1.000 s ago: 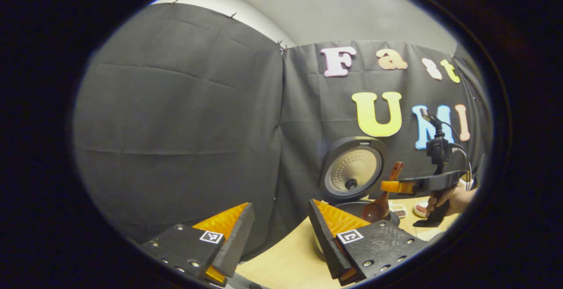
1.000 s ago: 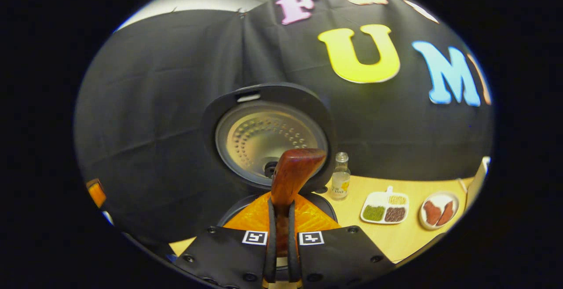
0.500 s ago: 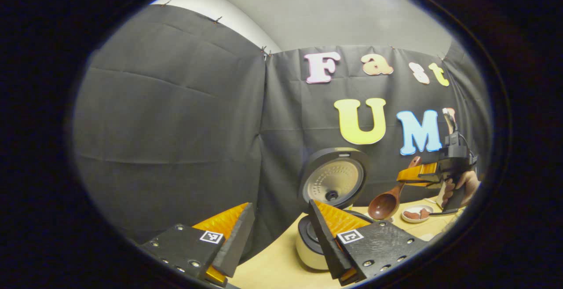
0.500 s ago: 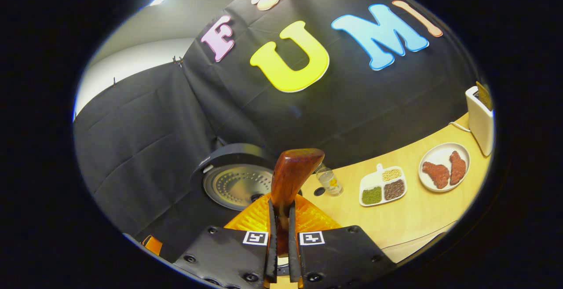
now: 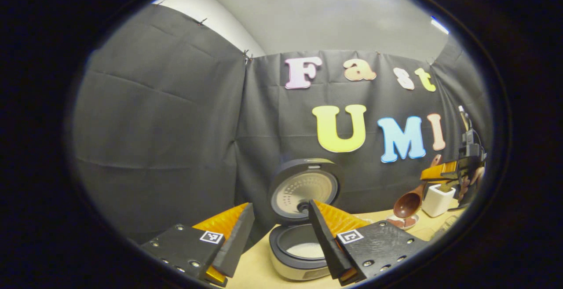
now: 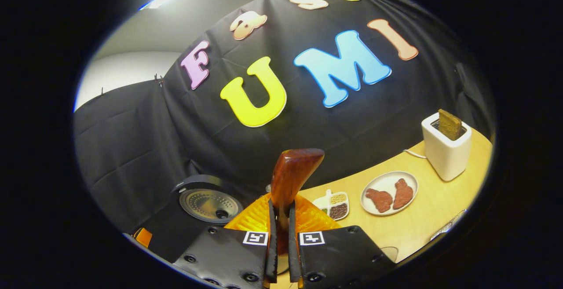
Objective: Close the left gripper, press the button to open the rice cooker; take a wooden spoon from the chopstick holder with the right hand, scoop a spoonful of rice and pour it into the rice cooker, then put the wooden spoon back into the chopstick holder.
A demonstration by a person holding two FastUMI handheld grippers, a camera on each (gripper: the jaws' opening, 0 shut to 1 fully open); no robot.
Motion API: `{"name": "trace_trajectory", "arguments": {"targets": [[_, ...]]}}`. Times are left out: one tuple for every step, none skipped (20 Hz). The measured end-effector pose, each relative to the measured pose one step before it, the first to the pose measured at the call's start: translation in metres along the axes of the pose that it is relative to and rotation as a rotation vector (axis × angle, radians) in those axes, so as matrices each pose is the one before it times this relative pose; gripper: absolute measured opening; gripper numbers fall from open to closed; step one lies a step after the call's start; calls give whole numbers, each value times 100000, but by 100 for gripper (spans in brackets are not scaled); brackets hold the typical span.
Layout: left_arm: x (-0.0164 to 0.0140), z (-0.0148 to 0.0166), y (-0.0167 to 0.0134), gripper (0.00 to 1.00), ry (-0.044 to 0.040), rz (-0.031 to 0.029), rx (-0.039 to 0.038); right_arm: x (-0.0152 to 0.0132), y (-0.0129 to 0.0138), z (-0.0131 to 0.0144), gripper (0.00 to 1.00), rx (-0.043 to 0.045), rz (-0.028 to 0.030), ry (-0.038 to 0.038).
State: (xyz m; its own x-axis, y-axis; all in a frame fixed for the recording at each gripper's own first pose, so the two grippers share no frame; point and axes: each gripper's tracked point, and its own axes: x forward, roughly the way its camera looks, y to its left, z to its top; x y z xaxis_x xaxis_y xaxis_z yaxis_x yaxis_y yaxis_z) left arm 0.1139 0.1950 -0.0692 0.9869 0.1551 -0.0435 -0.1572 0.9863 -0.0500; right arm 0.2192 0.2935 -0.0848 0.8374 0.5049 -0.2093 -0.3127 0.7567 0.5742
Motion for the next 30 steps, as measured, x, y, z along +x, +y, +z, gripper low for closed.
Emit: {"name": "trace_trajectory", "arguments": {"targets": [[232, 72, -631, 77, -153, -1063, -213, -910, -1101, 534, 12, -9, -2140, -1014], [194, 31, -661, 78, -78, -980, -3, -948, -1223, 544, 12, -315, -2279, -1076], [188, 150, -759, 78, -99, -930, 119, -601, -1380, 451, 12, -448, -2517, -895], [143, -30, -750, 77, -72, -956, 19, -674, -1505, 394, 12, -530, -2617, -752], [256, 206, -670, 77, -105, -1075, -198, -579, -1539, 339, 12, -239, -2736, -805], [268, 64, -715, 77, -138, -1011, -207, -581, -1546, 320, 12, 56, -2709, -540], [125, 159, -724, 77, 6, -935, -52, -545, -1431, 228, 12, 369, -2548, -654], [217, 112, -447, 77, -132, -807, 74, -452, -1356, 215, 12, 411, -2430, -517], [135, 183, -500, 77, -52, -761, 153, -582, -1393, 168, 12, 202, -2460, -302], [141, 77, -616, 77, -144, -835, 133, -485, -1386, 182, 12, -312, -2427, -624], [50, 140, -464, 77, -279, -692, 104, -484, -1351, 275, 12, -848, -2419, -581], [-13, 114, -484, 77, -127, -565, 68, -414, -1226, 157, 12, -865, -2304, -396], [181, 176, -441, 77, -79, -446, -167, -1089, -715, 262, 12, -983, -1938, -486], [95, 158, -397, 77, -63, -559, -403, -347, -964, 105, 12, -633, -1619, -318], [26, 55, -348, 77, 51, -333, -448, -244, -819, 5, 12, -549, -1481, -346], [90, -62, -247, 77, 178, -410, -367, -287, -958, 17, 12, -685, -1421, -168], [77, 116, -278, 77, -24, -207, -111, -289, -948, -150, 12, -1166, -1561, -66], [-135, 116, -300, 77, -121, -478, 113, -201, -966, -218, 12, -1596, -1649, 168], [30, 105, -378, 77, -32, -304, 347, -163, -980, -469, 12, -1646, -1793, 560], [-34, 49, -348, 77, -4, -383, 408, -118, -889, -475, 12, -1358, -1578, 709], [-30, 4, -357, 77, 132, -332, 424, -99, -787, -547, 12, -909, -1395, 1100], [-66, 59, -211, 77, 211, -354, 284, -66, -729, -595, 12, -519, -1125, 1101], [32, 131, -360, 77, 115, -300, 188, -55, -576, -648, 12, -381, -898, 1047], [-277, -74, -231, 78, 115, -299, 184, -44, -537, -587, 12, -617, -757, 977], [-91, 29, -266, 78, 93, -138, 262, 63, -498, -686, 12, -762, -812, 1010], [-43, 73, -50, 78, 70, 29, 291, 45, -442, -556, 8, -915, -774, 945], [-191, 170, -93, 78, -2, 4, 296, 767, -589, -790, 12, -1008, -687, 951], [-140, 102, 90, 77, -80, 131, 333, 142, -356, -571, 12, -957, -515, 1081], [-172, 129, -23, 78, -45, 258, 386, 183, -273, -769, 12, -719, -235, 1426], [-234, 26, -5, 77, 38, 230, 392, 192, -155, -774, 12, -391, 10, 1616]]}}
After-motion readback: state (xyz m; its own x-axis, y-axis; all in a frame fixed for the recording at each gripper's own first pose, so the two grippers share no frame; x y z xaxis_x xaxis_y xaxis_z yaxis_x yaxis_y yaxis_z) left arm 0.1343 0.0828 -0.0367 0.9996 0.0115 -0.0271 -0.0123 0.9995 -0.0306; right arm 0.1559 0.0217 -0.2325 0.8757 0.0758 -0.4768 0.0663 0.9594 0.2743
